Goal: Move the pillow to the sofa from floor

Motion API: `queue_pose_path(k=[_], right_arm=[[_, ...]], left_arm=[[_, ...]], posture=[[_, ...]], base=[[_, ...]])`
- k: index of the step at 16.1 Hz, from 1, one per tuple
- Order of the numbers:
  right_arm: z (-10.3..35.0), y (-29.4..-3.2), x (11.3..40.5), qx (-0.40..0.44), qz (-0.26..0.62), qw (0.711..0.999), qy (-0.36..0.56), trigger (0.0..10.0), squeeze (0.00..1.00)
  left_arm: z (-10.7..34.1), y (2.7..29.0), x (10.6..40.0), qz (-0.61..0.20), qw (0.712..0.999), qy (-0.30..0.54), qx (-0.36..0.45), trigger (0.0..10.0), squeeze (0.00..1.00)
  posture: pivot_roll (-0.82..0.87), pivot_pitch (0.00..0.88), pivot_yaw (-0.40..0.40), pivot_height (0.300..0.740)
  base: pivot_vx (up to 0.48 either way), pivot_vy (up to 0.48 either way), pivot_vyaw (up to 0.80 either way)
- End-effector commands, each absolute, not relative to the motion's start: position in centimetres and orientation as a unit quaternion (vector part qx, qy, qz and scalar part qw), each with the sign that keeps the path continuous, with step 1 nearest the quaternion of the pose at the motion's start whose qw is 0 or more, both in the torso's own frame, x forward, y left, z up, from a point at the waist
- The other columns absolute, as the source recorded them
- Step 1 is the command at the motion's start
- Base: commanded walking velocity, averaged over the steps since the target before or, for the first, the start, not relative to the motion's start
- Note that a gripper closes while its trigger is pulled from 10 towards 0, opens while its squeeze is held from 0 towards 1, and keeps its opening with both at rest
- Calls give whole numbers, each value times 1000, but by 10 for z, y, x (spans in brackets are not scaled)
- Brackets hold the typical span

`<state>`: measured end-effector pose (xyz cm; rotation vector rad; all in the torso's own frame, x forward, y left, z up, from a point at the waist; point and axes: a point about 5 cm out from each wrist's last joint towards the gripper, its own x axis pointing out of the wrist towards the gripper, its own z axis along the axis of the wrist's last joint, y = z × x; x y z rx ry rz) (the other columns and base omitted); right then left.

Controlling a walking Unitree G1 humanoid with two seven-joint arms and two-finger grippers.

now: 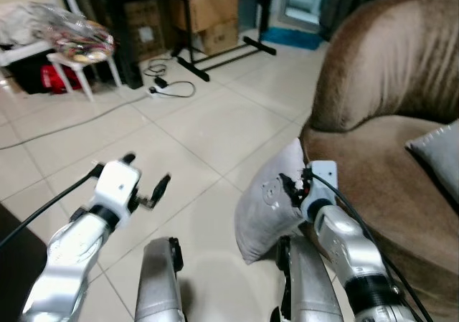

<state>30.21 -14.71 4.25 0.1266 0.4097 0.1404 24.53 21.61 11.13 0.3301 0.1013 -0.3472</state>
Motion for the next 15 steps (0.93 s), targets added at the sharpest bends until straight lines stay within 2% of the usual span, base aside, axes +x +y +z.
queue_pose_path(k=[1,3,8,9,12,15], right_arm=[[42,-147,310,68,56,975,204,10000,1000],[40,-144,314,68,54,974,210,10000,1000],[29,-144,325,47,-4,967,250,10000,1000],[28,-145,325,41,-11,967,252,10000,0],[21,-149,322,22,-50,962,266,10000,0],[15,-150,318,7,-75,958,277,10000,0]], left_arm=[[123,222,249,-173,971,38,161,10000,0],[127,224,251,-175,971,36,161,10000,0],[134,211,239,-268,950,58,149,10000,0],[134,209,235,-279,947,63,148,10000,0],[134,207,222,-322,930,89,152,10000,0],[138,208,215,-334,924,103,154,10000,0]], posture=[[42,0,14,466],[50,27,9,466],[83,138,23,466],[89,148,24,466],[124,192,38,466],[145,209,42,466]], base=[[0,0,0],[0,0,0],[0,0,0],[0,0,0],[0,0,0],[0,0,0]])
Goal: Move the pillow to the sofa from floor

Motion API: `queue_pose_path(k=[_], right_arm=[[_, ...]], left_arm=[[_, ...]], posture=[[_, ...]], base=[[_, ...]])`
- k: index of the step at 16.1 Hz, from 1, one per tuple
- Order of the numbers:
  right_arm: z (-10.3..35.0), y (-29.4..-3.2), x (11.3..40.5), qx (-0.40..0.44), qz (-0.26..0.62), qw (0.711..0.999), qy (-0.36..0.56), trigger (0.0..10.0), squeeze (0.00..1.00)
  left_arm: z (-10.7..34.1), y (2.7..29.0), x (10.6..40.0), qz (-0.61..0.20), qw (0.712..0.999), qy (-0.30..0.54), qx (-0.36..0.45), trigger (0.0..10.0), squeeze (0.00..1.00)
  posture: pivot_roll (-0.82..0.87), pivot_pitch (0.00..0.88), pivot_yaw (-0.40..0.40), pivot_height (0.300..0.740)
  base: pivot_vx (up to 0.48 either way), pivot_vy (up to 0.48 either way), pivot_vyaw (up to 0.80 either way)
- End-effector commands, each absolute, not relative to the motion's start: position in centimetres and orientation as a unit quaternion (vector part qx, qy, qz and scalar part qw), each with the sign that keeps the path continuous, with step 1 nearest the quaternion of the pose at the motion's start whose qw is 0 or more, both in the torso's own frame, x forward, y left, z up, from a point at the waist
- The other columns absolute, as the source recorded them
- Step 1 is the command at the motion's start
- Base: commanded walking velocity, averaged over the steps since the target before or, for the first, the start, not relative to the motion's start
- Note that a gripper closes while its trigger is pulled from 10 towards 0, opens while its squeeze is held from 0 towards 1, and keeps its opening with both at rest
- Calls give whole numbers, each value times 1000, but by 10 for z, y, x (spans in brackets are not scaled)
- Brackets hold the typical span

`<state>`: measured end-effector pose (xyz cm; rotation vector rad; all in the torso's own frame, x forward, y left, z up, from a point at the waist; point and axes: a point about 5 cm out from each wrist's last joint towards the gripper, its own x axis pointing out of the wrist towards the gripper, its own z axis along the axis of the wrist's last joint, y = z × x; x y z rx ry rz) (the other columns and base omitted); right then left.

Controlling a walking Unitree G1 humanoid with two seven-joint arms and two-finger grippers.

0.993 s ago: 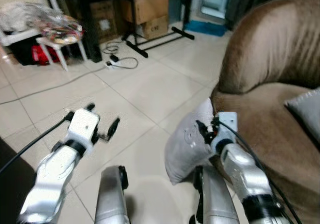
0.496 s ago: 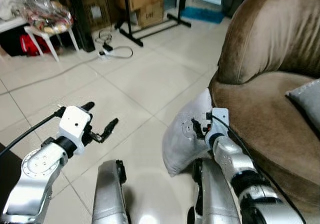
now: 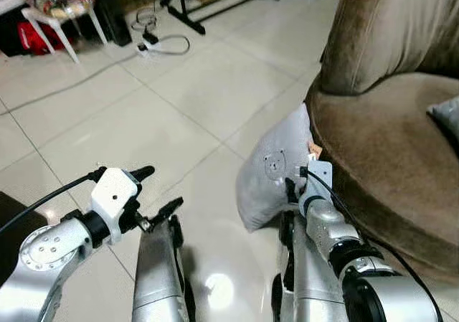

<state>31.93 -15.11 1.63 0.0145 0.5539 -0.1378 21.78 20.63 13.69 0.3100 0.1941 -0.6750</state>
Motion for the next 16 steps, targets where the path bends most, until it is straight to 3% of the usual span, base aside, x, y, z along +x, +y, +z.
queue_pose_path(k=[1,2,3,5,14,15,16], right_arm=[[15,-149,318,20,-74,957,279,10000,0],[15,-146,319,42,-72,957,277,10000,0],[16,-144,320,52,-68,958,272,4902,0],[20,-142,323,55,-59,962,259,2706,0],[21,-143,324,52,-54,964,255,2118,0],[21,-143,324,52,-54,964,256,1686,0],[21,-142,324,48,-50,964,256,0,0]], left_arm=[[138,208,214,-335,924,106,153,10000,0],[138,208,212,-337,923,109,152,10000,0],[137,207,211,-338,923,110,151,10000,0],[135,205,211,-339,922,112,148,10000,0],[133,206,213,-342,920,116,151,10000,0],[133,206,214,-342,920,116,152,10000,0],[132,206,215,-342,920,116,153,10000,0]], posture=[[145,209,41,466],[142,209,40,466],[137,207,37,466],[132,203,31,466],[135,190,34,466],[135,186,34,466],[133,179,34,466]], base=[[0,0,0],[0,0,0],[0,0,0],[0,0,0],[0,0,0],[0,0,0],[0,0,0]])
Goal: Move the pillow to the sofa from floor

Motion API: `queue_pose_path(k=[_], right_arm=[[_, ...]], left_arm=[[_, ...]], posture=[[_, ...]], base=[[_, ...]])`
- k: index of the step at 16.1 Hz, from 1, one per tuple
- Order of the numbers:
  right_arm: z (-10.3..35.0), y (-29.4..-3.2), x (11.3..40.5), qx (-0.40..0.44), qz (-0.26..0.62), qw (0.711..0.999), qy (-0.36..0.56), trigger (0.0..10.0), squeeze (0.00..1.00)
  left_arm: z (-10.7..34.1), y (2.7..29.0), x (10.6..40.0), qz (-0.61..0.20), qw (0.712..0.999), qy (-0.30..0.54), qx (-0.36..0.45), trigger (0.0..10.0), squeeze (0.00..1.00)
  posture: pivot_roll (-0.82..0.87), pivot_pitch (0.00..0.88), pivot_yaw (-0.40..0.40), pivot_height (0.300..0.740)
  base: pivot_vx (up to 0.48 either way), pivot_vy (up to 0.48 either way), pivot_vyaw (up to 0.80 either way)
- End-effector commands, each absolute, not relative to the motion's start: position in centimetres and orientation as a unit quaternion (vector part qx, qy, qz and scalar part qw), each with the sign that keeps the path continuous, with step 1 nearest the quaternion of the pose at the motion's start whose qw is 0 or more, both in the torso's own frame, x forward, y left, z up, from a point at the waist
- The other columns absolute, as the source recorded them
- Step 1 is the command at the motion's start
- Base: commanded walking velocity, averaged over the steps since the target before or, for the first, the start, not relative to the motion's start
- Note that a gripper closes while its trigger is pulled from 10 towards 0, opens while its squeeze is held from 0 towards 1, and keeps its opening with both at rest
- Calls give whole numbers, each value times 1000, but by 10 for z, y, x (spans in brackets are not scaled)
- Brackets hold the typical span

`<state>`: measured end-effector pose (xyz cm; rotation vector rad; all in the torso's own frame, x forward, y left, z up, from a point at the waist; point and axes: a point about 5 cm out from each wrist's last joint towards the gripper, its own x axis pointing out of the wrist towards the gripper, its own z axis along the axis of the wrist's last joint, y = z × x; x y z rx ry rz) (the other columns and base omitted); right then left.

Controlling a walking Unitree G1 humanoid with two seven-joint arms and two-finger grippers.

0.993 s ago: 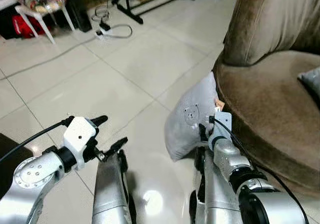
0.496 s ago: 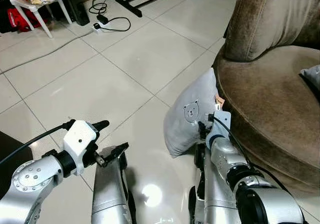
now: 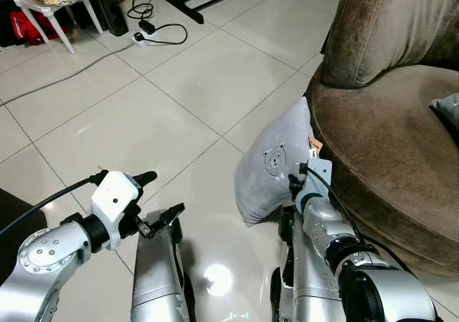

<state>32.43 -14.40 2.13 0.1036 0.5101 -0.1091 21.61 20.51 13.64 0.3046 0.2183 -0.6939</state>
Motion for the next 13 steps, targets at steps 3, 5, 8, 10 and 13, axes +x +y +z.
queue_pose_path(k=[3,5,8,10,13], right_arm=[[22,-140,325,45,-41,965,254,0,0],[23,-138,326,43,-34,966,253,0,0],[24,-135,327,43,-24,967,251,0,0],[25,-130,328,44,-13,967,249,0,0],[22,-114,324,40,41,967,247,0,0]], left_arm=[[129,204,217,-346,918,118,153,10000,0],[127,202,218,-352,916,120,151,10000,0],[125,199,220,-358,914,119,148,10000,0],[123,198,222,-365,912,120,144,10000,0],[117,196,225,-370,911,126,135,10000,0]], posture=[[127,161,29,466],[125,146,26,466],[119,116,21,466],[110,81,20,466],[87,0,25,466]], base=[[0,0,0],[0,0,0],[0,0,0],[0,0,0],[0,0,0]])
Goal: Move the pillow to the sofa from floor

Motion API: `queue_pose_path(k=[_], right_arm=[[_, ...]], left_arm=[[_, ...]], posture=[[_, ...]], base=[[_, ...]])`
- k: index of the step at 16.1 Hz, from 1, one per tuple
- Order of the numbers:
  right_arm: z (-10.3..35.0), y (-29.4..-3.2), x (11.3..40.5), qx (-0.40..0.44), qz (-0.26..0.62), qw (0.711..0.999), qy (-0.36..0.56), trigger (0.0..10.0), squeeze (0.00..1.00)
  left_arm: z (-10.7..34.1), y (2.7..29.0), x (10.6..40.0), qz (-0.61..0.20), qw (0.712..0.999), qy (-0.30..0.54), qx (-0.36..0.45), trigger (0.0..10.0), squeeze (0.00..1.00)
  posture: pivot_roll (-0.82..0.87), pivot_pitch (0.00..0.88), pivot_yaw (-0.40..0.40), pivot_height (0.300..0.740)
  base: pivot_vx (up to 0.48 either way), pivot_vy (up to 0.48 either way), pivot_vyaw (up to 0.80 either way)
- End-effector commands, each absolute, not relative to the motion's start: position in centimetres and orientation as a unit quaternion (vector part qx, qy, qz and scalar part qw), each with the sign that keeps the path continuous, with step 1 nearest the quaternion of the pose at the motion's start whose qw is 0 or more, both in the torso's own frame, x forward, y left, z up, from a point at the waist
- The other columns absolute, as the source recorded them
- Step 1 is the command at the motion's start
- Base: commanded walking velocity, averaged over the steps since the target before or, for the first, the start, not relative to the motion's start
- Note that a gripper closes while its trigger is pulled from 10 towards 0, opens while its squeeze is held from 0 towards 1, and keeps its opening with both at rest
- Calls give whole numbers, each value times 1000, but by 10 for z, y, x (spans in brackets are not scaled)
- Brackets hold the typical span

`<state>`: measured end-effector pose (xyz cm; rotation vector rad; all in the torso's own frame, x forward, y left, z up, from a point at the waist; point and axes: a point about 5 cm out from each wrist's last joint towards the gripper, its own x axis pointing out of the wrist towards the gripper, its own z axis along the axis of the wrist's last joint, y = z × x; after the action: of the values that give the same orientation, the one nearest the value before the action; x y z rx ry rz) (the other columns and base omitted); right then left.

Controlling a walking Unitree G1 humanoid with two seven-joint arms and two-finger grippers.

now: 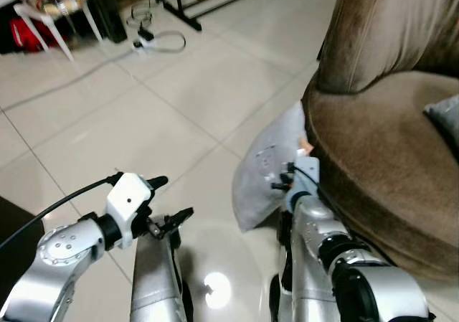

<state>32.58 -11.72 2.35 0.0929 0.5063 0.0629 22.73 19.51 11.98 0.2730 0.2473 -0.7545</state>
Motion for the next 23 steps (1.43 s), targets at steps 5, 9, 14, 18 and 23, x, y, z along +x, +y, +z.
queue_pose_path(k=[5,9,14,18,23], right_arm=[[29,-94,321,85,137,966,202,0,0],[53,-104,324,126,143,974,120,0,0],[149,-139,284,163,111,977,-87,10000,0],[161,-146,280,175,59,980,-76,10000,0],[171,-154,276,185,35,980,-65,10000,0]], left_arm=[[119,198,236,-351,922,104,126,10000,0],[125,199,245,-312,939,75,126,10000,0],[161,193,272,-173,976,-16,135,10000,0],[163,184,283,-123,982,-42,137,10000,0],[158,178,281,-120,983,-36,136,10000,0]], posture=[[66,0,20,466],[29,0,42,466],[-20,0,55,466],[-37,0,51,486],[-38,0,46,521]], base=[[0,0,0],[0,0,0],[0,0,0],[0,0,0],[0,0,0]])
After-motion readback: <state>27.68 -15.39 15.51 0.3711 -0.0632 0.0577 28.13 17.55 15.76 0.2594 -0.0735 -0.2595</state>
